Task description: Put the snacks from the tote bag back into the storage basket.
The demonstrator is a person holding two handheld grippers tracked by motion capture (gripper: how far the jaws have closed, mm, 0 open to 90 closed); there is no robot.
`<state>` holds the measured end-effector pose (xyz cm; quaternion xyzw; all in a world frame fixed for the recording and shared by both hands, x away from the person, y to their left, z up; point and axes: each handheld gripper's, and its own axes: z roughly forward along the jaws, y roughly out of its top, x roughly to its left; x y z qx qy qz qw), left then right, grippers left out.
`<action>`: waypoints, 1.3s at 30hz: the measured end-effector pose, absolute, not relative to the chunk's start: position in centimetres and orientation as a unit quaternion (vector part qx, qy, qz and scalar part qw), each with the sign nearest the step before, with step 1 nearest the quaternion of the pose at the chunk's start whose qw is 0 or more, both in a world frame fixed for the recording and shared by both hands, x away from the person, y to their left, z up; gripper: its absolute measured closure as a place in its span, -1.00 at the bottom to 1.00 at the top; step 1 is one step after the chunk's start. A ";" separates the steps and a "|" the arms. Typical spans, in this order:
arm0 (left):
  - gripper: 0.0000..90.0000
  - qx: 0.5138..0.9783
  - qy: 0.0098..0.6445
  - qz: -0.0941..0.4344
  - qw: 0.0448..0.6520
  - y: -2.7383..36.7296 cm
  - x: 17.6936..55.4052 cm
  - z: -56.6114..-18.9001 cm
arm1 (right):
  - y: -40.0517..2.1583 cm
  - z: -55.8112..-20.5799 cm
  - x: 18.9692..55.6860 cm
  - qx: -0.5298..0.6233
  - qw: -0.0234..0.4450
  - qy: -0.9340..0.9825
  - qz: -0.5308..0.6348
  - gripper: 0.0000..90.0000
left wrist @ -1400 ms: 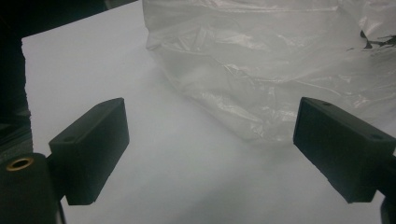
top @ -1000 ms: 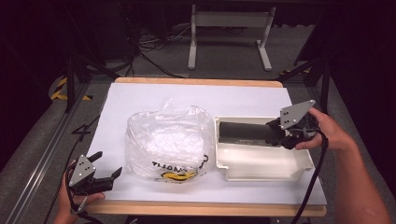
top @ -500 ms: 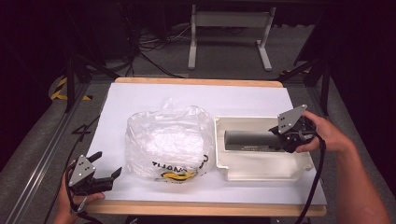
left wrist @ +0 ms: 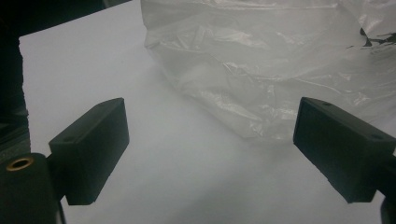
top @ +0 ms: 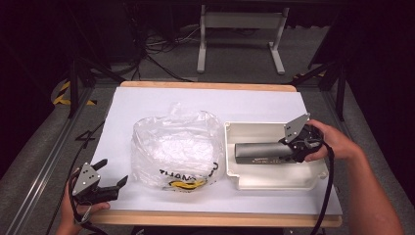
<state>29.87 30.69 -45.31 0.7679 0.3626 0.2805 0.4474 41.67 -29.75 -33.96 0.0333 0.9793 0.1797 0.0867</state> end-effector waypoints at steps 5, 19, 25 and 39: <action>-0.75 0.768 0.362 0.280 0.448 30.7 29.9 -45.3 | -29.9 -34.3 41.8 0.037 0.080 0.980 0.178 -0.05; -0.75 0.769 0.362 0.280 0.446 30.6 29.9 -45.4 | -30.4 -35.0 42.1 0.038 0.074 0.980 0.182 -0.05; -0.75 0.769 0.361 0.281 0.445 30.7 29.9 -45.4 | -30.7 -35.4 42.3 0.045 0.069 0.982 0.171 -0.06; -0.75 0.770 0.362 0.281 0.445 30.6 30.0 -45.4 | -30.8 -36.3 42.6 0.049 0.069 0.987 0.139 -0.06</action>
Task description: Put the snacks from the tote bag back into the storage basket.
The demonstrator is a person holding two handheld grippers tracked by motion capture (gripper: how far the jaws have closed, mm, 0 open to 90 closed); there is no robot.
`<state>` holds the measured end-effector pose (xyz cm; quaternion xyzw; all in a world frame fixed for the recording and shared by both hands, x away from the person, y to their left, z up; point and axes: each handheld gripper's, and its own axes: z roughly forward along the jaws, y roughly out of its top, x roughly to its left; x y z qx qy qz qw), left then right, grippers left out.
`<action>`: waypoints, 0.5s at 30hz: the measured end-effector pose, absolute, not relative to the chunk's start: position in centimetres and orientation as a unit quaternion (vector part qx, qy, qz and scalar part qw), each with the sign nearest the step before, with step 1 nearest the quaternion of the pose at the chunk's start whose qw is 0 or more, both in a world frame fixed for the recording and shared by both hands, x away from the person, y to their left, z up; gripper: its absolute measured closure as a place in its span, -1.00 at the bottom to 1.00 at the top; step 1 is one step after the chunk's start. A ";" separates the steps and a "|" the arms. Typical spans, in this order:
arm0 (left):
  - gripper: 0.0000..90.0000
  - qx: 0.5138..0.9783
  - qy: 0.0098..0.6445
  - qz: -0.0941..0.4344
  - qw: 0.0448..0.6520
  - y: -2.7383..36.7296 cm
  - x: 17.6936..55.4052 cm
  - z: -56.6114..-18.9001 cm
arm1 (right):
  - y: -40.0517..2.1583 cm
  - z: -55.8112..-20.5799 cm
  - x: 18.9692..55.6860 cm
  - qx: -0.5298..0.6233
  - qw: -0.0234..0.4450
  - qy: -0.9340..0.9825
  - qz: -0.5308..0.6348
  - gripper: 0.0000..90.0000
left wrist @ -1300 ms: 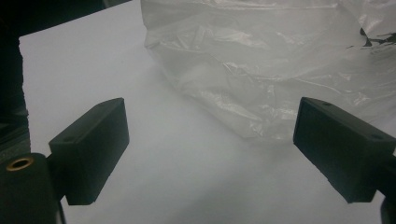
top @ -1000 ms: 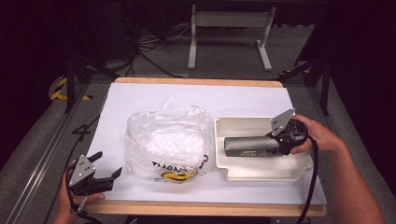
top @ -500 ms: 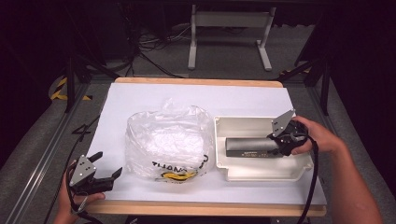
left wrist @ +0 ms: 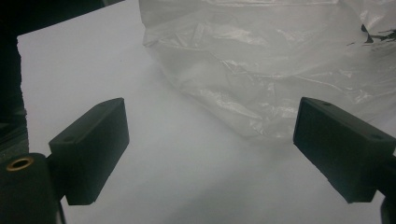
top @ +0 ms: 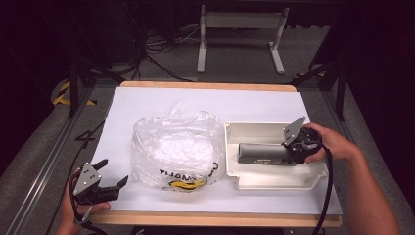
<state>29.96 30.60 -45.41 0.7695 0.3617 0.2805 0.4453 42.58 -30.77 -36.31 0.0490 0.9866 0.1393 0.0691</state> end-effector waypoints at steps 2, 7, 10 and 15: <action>-0.75 0.770 0.362 0.281 0.445 30.6 30.0 -45.4 | -30.7 -36.4 42.6 0.047 0.071 0.987 0.136 -0.06; -0.75 0.770 0.362 0.281 0.445 30.6 30.0 -45.4 | -30.5 -36.7 42.6 0.045 0.072 0.990 0.115 -0.06; -0.75 0.770 0.363 0.280 0.444 30.6 30.0 -45.4 | -30.5 -36.8 42.7 0.046 0.072 0.990 0.113 -0.06; -0.75 0.772 0.359 0.279 0.443 30.3 30.1 -45.3 | -30.5 -37.1 42.9 0.047 0.071 0.991 0.108 -0.06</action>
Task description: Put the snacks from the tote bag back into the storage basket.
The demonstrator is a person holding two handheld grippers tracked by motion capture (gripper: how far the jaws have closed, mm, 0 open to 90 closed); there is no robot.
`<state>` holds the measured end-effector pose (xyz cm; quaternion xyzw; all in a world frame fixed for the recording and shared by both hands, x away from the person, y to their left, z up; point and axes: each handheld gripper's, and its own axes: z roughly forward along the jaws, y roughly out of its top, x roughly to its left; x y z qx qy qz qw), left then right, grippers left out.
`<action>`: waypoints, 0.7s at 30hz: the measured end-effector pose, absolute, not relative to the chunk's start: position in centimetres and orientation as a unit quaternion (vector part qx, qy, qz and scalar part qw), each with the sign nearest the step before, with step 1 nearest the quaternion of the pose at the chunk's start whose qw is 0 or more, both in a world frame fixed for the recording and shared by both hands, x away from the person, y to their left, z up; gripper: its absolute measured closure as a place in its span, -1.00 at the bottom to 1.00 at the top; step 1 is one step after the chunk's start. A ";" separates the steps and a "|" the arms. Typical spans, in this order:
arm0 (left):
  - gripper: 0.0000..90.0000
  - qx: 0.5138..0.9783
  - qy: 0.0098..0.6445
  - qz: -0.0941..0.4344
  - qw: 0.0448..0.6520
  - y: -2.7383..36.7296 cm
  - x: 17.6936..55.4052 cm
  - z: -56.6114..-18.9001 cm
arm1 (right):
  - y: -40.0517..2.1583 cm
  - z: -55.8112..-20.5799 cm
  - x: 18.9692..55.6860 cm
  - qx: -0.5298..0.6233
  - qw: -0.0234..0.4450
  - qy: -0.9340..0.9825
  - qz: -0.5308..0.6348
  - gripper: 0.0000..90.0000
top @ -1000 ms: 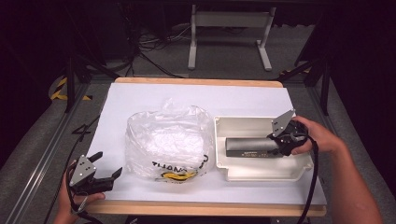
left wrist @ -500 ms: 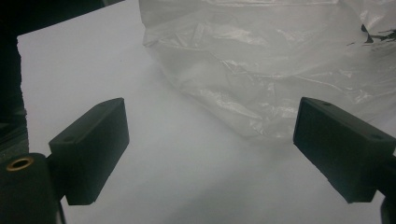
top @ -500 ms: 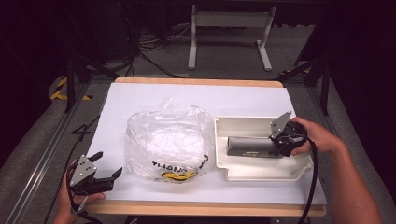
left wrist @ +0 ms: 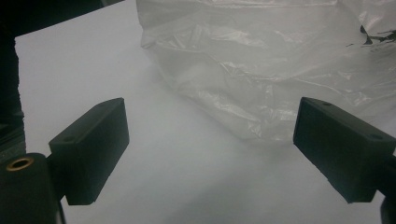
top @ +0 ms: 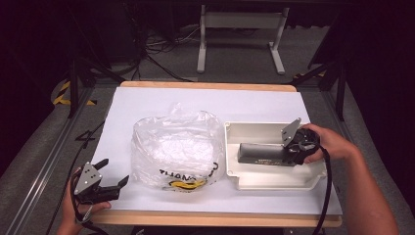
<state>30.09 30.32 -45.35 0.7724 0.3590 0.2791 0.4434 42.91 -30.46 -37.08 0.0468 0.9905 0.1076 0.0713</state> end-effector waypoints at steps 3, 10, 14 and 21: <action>-0.75 0.774 0.359 0.280 0.441 30.3 30.1 -45.4 | -30.4 -37.1 43.0 0.047 0.071 0.991 0.104 -0.07; -0.75 0.771 0.362 0.281 0.441 30.4 30.1 -45.4 | -30.3 -37.2 42.9 0.049 0.077 0.991 0.095 -0.08; -0.75 0.771 0.362 0.281 0.442 30.4 30.0 -45.3 | -30.3 -37.1 42.8 0.054 0.079 0.991 0.090 -0.09; -0.75 0.769 0.364 0.282 0.444 30.5 30.0 -45.3 | -30.3 -37.0 42.7 0.052 0.085 0.991 0.091 -0.10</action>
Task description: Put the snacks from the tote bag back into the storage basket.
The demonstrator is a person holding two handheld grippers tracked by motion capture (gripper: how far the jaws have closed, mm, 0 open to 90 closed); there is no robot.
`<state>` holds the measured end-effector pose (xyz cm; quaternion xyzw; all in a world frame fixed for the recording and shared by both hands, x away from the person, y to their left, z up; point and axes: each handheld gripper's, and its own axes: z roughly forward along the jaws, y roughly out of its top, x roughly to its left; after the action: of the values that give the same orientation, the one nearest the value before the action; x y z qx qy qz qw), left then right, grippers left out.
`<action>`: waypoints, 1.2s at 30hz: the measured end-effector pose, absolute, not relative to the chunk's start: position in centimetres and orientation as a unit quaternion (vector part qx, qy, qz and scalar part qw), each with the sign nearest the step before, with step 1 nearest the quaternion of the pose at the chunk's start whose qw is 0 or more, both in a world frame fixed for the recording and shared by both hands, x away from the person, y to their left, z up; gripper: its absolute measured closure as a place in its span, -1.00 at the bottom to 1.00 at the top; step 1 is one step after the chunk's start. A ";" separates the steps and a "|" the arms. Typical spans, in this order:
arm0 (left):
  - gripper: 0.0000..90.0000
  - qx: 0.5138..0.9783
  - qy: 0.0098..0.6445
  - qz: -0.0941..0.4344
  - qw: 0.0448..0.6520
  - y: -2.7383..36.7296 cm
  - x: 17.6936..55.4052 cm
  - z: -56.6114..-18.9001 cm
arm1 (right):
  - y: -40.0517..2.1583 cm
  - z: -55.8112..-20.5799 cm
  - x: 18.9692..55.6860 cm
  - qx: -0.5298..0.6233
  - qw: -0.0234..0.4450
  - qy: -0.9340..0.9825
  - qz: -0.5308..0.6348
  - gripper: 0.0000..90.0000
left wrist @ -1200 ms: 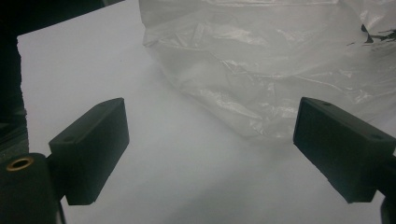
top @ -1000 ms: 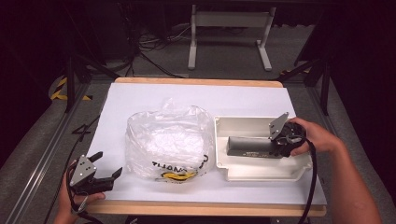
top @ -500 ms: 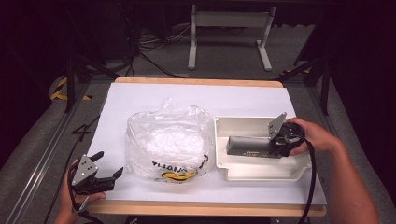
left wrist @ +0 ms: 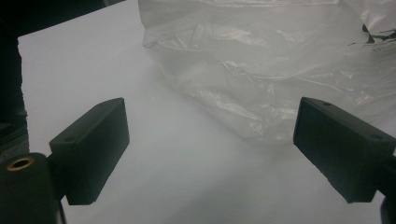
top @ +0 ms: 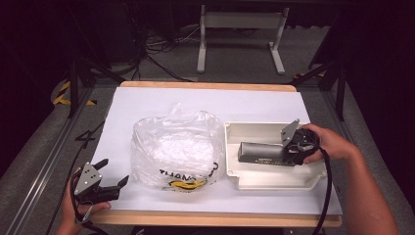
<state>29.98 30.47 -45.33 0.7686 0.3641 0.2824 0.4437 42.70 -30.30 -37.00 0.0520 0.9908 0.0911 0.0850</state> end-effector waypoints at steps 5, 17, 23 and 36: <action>-0.75 0.769 0.364 0.283 0.444 30.5 30.0 -45.3 | -30.6 -36.6 42.5 0.055 0.096 0.989 0.102 -0.12; -0.75 0.766 0.364 0.285 0.447 30.7 30.2 -45.4 | -30.8 -35.4 41.7 0.070 0.126 0.979 0.145 -0.18; -0.75 0.768 0.364 0.286 0.443 30.6 30.4 -45.4 | -30.9 -34.8 41.2 0.081 0.146 0.971 0.171 -0.22; -0.75 0.762 0.371 0.290 0.445 30.6 31.0 -45.3 | -31.5 -33.8 40.3 0.129 0.184 0.948 0.225 -0.27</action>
<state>30.99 30.60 -45.34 0.7618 0.3714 0.2897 0.4447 40.31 -31.47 -33.77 0.1285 0.9480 0.2255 0.1841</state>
